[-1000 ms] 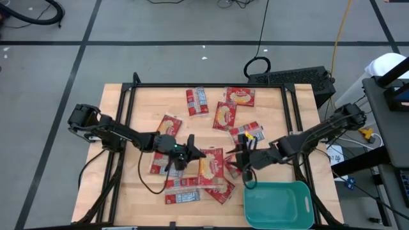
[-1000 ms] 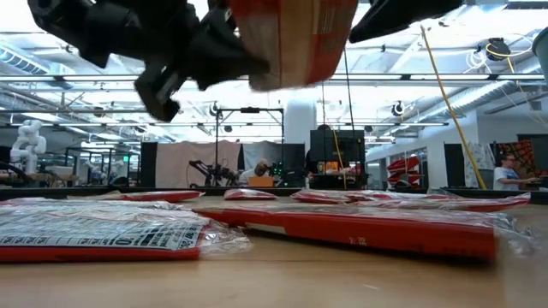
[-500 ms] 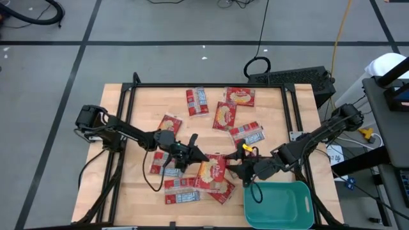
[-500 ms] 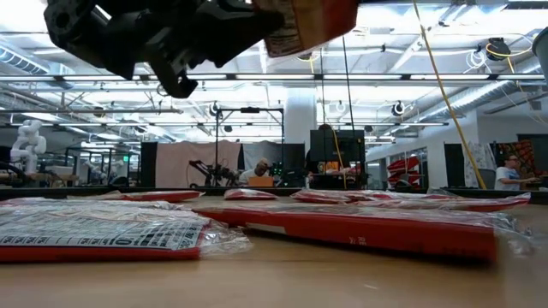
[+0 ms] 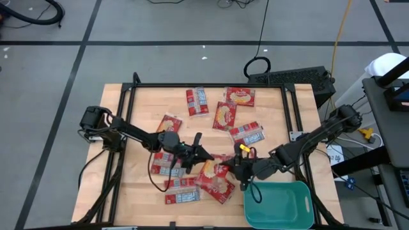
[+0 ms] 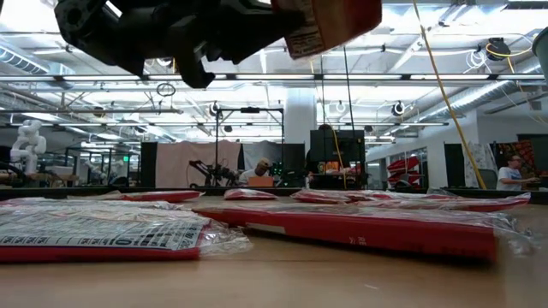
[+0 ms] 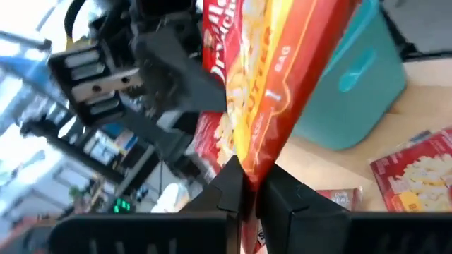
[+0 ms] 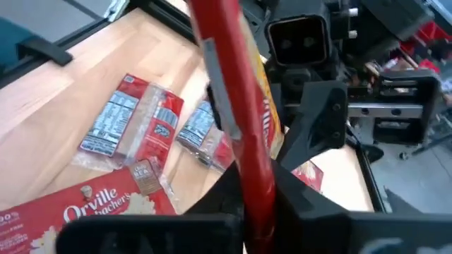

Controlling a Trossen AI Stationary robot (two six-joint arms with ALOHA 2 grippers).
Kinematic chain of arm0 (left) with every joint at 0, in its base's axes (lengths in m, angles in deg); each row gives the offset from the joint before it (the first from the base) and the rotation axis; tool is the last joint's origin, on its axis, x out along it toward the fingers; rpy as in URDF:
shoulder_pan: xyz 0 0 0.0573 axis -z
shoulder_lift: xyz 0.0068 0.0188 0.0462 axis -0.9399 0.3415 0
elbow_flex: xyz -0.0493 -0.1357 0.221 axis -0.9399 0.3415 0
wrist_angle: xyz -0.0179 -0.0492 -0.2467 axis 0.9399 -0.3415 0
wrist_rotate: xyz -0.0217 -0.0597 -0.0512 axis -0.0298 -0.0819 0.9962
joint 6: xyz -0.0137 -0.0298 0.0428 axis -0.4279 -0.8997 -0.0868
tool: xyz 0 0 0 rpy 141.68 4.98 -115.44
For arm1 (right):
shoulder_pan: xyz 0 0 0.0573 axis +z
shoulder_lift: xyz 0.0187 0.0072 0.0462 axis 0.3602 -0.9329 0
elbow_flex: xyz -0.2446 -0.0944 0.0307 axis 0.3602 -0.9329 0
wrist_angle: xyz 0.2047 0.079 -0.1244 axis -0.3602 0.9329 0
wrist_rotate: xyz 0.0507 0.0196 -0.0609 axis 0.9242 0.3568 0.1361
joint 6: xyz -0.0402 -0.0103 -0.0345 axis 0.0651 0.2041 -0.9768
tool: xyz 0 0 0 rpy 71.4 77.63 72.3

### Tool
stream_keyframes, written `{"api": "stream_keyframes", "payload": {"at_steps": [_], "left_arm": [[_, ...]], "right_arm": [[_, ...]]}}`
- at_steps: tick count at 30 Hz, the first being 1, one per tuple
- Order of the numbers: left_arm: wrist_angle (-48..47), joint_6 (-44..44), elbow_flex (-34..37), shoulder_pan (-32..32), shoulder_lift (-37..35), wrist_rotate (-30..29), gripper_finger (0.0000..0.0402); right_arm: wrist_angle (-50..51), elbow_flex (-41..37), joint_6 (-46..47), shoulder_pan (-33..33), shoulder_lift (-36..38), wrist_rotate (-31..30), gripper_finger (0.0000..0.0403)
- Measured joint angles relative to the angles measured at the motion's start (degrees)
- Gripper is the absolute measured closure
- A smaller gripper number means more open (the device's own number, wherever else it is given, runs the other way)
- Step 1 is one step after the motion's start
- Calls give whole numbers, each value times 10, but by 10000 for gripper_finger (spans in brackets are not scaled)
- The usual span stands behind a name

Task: Sort popcorn bags into baskets
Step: Put the popcorn bag into the green bin

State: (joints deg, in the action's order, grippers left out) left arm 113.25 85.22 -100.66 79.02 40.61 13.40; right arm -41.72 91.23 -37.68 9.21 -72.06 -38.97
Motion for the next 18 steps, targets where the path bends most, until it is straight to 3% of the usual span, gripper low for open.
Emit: {"api": "stream_keyframes", "payload": {"at_steps": [4,9,11,14,18], "left_arm": [[-9,-36,2,17,-10,-119,319],[-52,-53,3,46,-49,-357,237],[-96,-80,3,51,-66,-425,209],[-195,-146,3,57,-98,-471,177],[-330,-272,3,58,-141,-476,162]], "right_arm": [[80,23,100,2,11,-5,379],[258,80,254,4,20,28,390],[322,105,307,4,20,53,396],[406,141,395,4,21,73,397],[524,189,539,3,20,111,396]]}}
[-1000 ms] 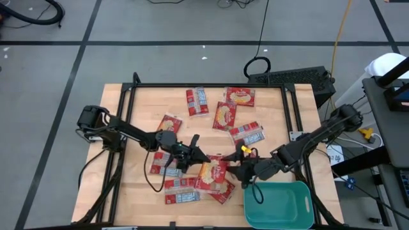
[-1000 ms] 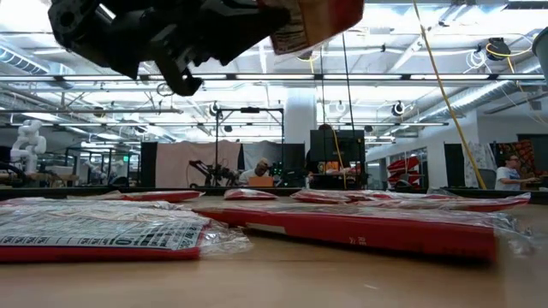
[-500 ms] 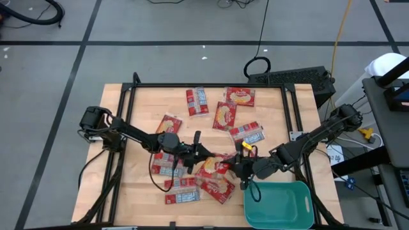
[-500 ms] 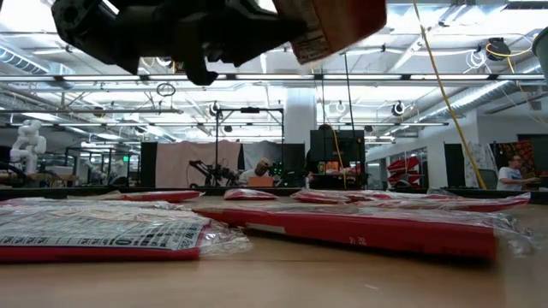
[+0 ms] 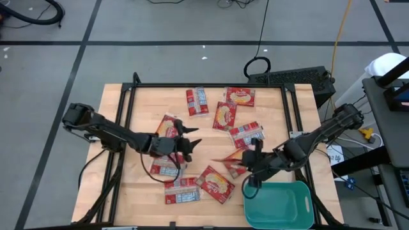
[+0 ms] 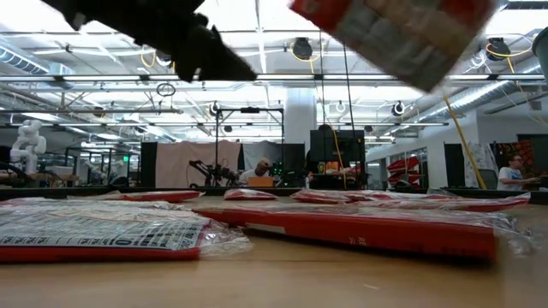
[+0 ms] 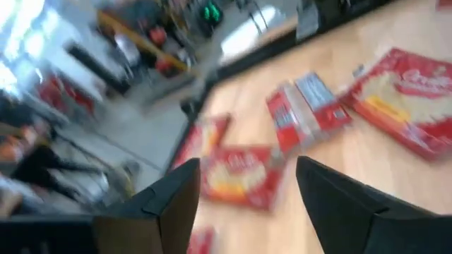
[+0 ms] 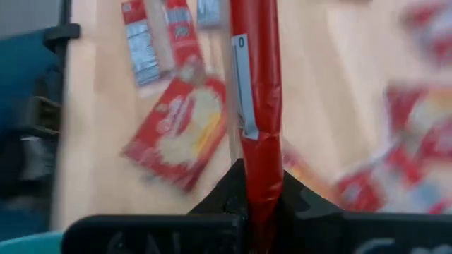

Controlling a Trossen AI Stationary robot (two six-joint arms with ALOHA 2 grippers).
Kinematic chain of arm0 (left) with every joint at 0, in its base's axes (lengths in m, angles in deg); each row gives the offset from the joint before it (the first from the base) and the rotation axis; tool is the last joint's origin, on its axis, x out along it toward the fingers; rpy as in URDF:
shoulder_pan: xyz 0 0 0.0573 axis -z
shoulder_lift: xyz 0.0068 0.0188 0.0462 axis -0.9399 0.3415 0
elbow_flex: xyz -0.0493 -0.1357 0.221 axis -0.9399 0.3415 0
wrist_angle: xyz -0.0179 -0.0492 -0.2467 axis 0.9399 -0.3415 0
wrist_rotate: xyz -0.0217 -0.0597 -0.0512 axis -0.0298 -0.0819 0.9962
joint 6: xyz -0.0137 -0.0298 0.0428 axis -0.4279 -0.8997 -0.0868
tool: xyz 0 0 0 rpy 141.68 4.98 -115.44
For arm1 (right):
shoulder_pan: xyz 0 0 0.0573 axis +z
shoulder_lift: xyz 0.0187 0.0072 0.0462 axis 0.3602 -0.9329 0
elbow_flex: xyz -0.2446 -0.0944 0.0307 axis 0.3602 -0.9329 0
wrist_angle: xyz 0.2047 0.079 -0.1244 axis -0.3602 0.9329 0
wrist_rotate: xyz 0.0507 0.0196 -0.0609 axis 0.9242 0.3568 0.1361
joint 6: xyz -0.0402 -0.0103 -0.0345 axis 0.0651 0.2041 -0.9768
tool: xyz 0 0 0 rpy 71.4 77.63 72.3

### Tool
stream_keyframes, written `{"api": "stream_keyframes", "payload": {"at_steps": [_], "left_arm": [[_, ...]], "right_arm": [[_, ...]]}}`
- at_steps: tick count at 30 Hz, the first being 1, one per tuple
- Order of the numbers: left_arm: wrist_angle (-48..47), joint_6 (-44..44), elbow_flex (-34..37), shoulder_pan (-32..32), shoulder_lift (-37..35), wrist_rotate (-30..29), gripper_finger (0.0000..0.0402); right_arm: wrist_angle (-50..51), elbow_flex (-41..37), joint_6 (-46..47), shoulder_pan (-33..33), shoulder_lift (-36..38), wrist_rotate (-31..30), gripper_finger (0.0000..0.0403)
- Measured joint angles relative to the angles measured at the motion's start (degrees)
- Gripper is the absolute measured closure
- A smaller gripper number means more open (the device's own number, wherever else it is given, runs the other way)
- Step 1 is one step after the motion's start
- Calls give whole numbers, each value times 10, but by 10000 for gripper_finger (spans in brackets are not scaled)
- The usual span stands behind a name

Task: Sort popcorn bags into baskets
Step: Put the popcorn bag into the green bin

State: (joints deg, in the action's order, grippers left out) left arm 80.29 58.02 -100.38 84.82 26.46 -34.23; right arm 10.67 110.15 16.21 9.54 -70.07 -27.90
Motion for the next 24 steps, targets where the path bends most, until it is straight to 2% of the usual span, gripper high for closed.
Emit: {"api": "stream_keyframes", "payload": {"at_steps": [3,6,14,18,24], "left_arm": [[-90,-77,0,0,-25,3,162],[-143,-121,0,0,-33,8,173],[-172,-191,0,15,-34,41,216],[-162,-192,0,24,-34,43,231],[-159,-192,0,27,-34,52,237]], "right_arm": [[59,39,102,0,0,52,397],[111,70,163,10,-7,101,397],[235,95,269,67,-26,259,397],[261,95,296,106,-24,275,398],[271,95,300,171,-52,259,398]]}}
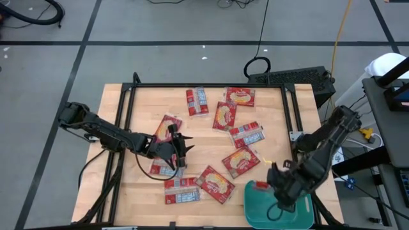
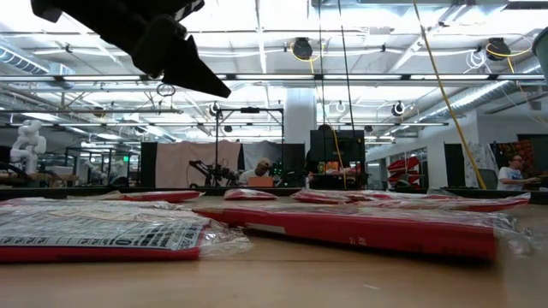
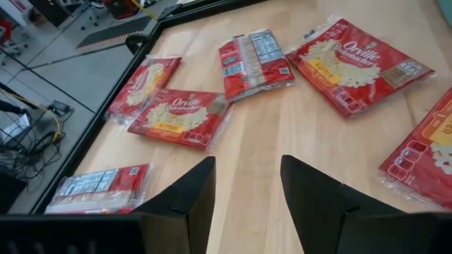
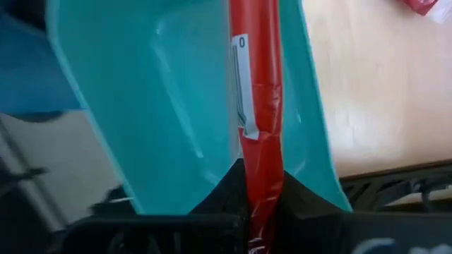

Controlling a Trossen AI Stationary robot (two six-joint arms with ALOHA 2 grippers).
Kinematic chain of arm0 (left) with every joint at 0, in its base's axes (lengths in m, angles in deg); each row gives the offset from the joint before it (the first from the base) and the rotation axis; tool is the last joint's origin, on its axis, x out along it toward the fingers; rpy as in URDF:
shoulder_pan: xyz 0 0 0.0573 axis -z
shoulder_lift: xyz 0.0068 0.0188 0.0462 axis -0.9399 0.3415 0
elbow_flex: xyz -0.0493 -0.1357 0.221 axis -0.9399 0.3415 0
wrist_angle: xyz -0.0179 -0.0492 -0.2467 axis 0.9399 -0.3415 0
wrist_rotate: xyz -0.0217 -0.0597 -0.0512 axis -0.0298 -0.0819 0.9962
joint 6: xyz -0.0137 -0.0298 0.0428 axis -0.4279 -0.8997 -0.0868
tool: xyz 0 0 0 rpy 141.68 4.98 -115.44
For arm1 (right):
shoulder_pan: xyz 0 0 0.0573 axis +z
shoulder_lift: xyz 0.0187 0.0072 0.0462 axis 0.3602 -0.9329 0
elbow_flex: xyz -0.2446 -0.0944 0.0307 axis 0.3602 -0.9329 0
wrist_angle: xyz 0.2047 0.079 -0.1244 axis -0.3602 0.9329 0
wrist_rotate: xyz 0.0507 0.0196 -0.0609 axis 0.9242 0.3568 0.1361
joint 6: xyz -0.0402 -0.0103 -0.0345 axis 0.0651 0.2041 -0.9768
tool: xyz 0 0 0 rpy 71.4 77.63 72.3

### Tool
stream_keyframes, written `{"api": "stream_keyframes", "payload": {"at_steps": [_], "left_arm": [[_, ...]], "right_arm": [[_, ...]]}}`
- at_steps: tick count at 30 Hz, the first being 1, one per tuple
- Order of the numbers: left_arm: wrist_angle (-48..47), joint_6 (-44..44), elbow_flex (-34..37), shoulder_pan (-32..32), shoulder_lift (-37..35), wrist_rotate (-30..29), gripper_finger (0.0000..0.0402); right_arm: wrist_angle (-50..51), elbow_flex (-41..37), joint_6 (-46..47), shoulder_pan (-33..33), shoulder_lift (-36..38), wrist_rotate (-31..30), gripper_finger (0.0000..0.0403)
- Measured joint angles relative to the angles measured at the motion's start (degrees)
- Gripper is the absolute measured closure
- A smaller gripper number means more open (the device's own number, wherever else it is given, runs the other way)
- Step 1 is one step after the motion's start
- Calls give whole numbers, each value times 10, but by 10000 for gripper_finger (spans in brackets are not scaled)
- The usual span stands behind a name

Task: Sort popcorn bags into baskets
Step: Put the popcorn bag into the green bin

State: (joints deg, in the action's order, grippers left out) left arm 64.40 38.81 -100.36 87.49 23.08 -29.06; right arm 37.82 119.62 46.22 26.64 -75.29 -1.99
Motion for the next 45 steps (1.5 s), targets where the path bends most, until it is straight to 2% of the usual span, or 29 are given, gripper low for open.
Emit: {"api": "stream_keyframes", "payload": {"at_steps": [6,14,25,30,37,40,45], "left_arm": [[7,2,0,0,0,1,239],[9,4,0,-5,0,1,241],[7,15,0,-5,0,2,243],[6,14,0,2,0,2,243],[6,17,0,14,0,2,243],[6,18,0,14,0,2,243],[6,20,0,14,0,12,243]], "right_arm": [[24,0,-1,34,-62,-17,398],[33,-1,-41,37,-142,-32,394],[22,-1,-70,36,-191,-31,386],[-17,-1,-94,43,-200,-31,351],[-40,-1,-87,62,-200,-28,260],[-38,-1,-80,65,-198,0,228],[-35,-1,-43,68,-175,45,216]]}}
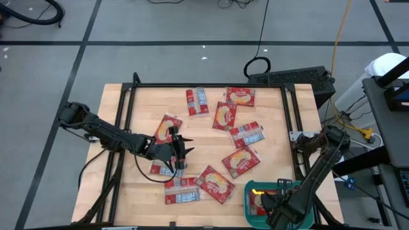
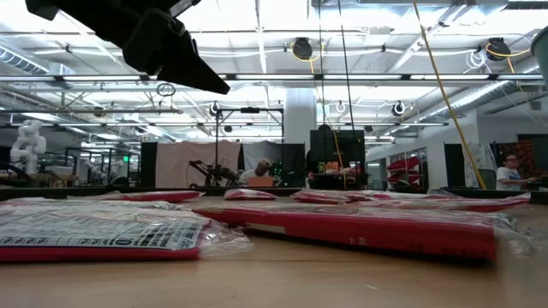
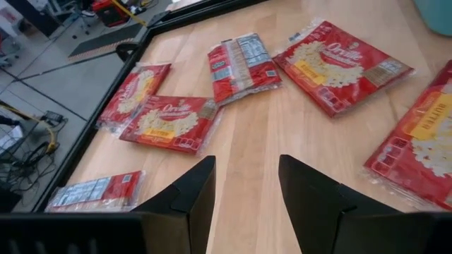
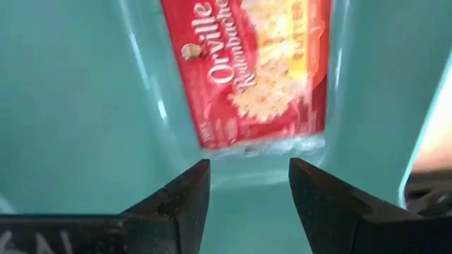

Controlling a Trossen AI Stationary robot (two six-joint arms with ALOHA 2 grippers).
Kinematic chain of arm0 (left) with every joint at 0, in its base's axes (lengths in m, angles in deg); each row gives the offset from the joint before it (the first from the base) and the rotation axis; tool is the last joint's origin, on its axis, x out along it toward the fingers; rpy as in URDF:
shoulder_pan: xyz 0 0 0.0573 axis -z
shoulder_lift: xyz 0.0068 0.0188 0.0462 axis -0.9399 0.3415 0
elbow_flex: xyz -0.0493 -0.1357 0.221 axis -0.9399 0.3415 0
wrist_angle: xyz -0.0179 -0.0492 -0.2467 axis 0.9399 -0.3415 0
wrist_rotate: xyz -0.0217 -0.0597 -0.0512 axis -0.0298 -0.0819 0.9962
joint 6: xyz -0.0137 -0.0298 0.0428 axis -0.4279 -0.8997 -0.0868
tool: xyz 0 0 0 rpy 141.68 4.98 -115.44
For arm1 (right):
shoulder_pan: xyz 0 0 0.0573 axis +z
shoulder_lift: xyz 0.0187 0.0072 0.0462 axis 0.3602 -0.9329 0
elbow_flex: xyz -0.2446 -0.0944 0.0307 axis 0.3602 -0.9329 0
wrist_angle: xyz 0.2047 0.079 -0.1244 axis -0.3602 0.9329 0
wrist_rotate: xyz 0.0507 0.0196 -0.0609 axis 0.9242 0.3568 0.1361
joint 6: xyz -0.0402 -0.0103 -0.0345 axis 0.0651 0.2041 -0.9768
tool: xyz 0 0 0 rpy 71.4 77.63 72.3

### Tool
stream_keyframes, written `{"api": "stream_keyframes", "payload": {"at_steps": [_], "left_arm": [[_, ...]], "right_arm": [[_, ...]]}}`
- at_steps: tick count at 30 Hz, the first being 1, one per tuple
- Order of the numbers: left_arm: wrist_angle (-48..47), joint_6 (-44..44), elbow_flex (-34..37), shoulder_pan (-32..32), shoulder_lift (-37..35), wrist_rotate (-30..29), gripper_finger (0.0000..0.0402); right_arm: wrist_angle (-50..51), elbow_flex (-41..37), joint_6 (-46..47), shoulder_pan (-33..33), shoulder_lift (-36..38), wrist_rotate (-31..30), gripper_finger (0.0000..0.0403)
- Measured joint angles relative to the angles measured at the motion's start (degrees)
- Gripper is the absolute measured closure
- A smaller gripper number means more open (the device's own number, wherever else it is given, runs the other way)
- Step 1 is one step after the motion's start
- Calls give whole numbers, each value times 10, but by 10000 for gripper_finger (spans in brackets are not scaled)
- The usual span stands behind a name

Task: Sort popcorn bags into baskets
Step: Put the popcorn bag into the green bin

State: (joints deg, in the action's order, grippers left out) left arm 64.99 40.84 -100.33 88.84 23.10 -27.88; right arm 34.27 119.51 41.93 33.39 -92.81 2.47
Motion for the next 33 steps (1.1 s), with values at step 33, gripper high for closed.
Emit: {"api": "stream_keyframes", "payload": {"at_steps": [33], "left_arm": [[-186,-129,0,-35,0,-9,243]], "right_arm": [[-109,-1,-241,-338,85,-396,227]]}}
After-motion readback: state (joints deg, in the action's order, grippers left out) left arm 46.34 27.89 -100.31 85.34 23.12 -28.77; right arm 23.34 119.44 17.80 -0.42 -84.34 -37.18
